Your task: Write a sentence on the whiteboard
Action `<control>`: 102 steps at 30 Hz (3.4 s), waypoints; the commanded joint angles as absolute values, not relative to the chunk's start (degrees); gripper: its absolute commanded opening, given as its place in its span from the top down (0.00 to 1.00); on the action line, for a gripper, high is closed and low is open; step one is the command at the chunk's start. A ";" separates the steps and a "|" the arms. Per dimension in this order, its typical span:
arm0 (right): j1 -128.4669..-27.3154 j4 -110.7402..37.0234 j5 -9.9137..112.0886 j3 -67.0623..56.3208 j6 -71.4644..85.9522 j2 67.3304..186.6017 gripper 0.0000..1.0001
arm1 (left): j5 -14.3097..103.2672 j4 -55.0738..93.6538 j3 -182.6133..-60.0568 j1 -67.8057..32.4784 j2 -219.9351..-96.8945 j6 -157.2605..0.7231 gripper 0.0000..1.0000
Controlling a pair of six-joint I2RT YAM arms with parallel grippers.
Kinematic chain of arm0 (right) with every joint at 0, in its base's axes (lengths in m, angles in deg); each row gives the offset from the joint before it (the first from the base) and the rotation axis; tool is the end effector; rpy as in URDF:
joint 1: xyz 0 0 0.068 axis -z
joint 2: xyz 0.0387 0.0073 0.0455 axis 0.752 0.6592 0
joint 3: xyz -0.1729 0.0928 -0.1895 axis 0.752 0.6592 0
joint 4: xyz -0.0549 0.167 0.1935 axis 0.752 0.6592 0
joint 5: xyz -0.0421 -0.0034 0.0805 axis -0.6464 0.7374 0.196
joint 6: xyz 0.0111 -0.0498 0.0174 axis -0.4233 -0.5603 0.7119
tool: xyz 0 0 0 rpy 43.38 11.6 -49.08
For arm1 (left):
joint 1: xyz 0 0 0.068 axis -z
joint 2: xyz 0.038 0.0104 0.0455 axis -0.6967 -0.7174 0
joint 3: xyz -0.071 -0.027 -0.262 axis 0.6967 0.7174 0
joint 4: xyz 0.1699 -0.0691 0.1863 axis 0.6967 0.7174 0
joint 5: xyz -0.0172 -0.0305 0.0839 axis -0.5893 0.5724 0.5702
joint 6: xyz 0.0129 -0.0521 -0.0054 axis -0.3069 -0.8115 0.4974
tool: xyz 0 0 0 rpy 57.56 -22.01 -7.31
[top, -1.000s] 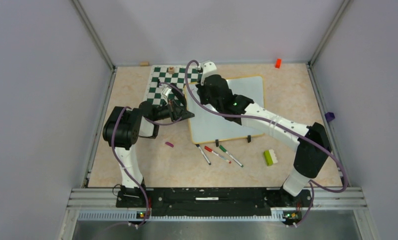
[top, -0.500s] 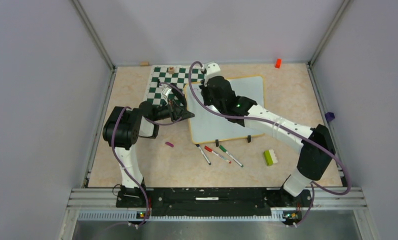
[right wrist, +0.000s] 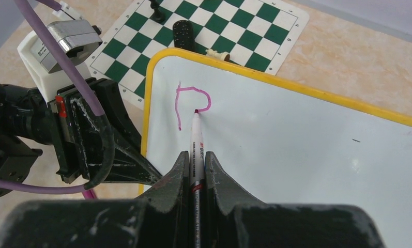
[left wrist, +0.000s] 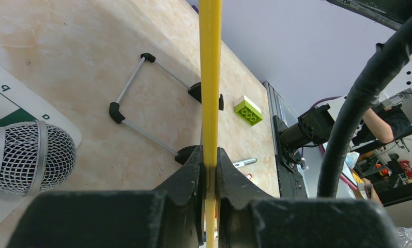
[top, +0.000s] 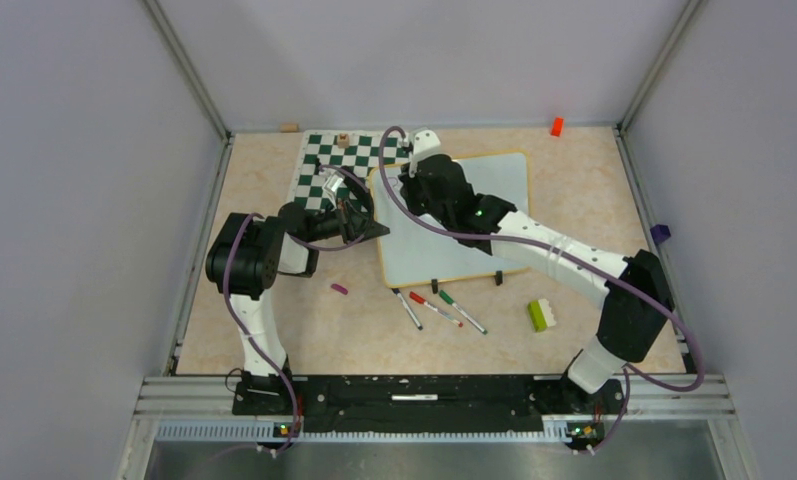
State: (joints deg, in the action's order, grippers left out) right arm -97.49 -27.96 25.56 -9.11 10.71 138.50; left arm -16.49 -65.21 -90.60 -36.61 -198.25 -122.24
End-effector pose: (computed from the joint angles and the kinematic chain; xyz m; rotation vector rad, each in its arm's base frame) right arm 0.2614 0.2812 0.3377 -0.4505 1.9136 0.3728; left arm 0.3356 -0.0781 0.1530 0.5066 1.6726 -1.6442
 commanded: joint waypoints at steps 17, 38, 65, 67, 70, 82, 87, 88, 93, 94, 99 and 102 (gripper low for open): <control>-96.84 -28.33 27.61 -12.79 11.90 141.14 1.00 | -18.40 -71.42 -90.06 -36.43 -195.46 -122.06 1.00; -96.81 -25.04 18.81 -10.63 9.90 137.55 1.00 | -18.42 -71.42 -90.10 -36.43 -195.53 -122.06 1.00; -96.82 -26.91 28.65 -8.68 12.02 138.08 1.00 | -18.50 -71.42 -89.98 -36.43 -195.36 -122.06 1.00; -96.86 -27.16 29.49 -9.63 11.98 138.82 1.00 | -18.54 -71.42 -90.00 -36.43 -195.36 -122.01 1.00; -96.85 -27.11 30.62 -10.99 12.13 140.01 1.00 | -18.54 -71.42 -90.03 -36.43 -195.35 -122.06 1.00; -96.09 -28.17 36.82 -9.92 13.12 134.44 1.00 | -18.60 -71.42 -89.99 -36.43 -195.25 -121.97 1.00; -93.41 -29.44 39.29 -5.53 15.28 128.52 1.00 | -18.37 -70.70 -90.15 -36.43 -195.37 -121.96 1.00; -92.85 -29.50 38.94 -4.57 15.37 127.49 1.00 | -18.39 -70.31 -90.22 -36.43 -195.34 -121.79 1.00; -91.38 -29.56 35.86 -0.80 14.83 122.98 1.00 | -18.45 -69.75 -90.52 -36.43 -195.46 -121.53 1.00; -91.27 -29.55 35.24 -0.31 14.50 122.65 1.00 | -18.45 -69.67 -90.50 -36.43 -195.52 -121.52 1.00; -91.05 -29.73 32.69 1.72 13.58 120.81 1.00 | -18.39 -69.40 -90.55 -36.43 -195.57 -121.36 1.00; -91.04 -29.64 32.56 2.24 13.15 120.39 1.00 | -18.28 -69.22 -90.57 -36.43 -195.55 -121.35 1.00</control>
